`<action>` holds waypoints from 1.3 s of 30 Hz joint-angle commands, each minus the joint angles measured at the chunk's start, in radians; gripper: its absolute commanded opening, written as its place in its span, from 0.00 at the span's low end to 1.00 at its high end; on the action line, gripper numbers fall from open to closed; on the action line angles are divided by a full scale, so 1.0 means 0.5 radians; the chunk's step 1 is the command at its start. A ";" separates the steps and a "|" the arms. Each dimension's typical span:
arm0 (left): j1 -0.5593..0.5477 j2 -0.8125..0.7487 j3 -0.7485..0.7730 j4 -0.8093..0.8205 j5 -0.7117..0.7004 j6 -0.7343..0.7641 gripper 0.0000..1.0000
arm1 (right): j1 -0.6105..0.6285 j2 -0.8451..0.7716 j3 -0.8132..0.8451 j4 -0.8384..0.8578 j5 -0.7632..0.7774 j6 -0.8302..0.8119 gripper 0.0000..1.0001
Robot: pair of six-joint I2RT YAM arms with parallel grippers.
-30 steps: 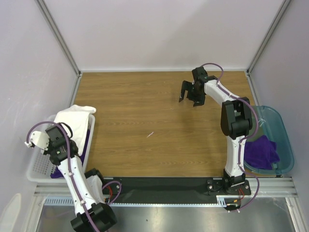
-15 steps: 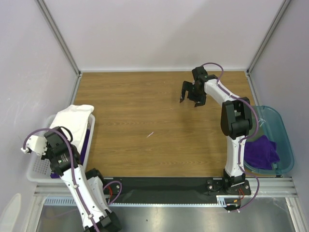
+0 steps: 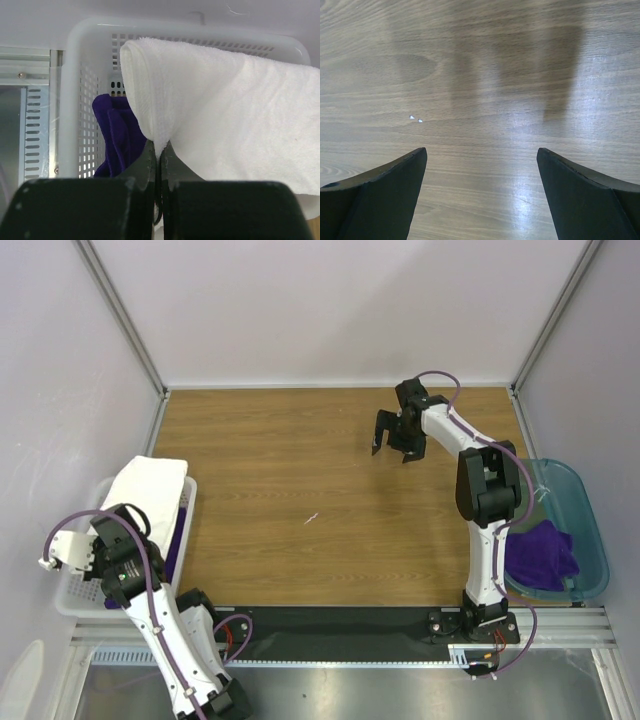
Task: Fold and stack the towels
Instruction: Neatly place the folded towel into the bin
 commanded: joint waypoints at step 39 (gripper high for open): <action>-0.013 0.362 0.411 0.510 0.437 0.567 0.96 | -0.039 0.071 0.269 -0.111 0.003 -0.026 0.99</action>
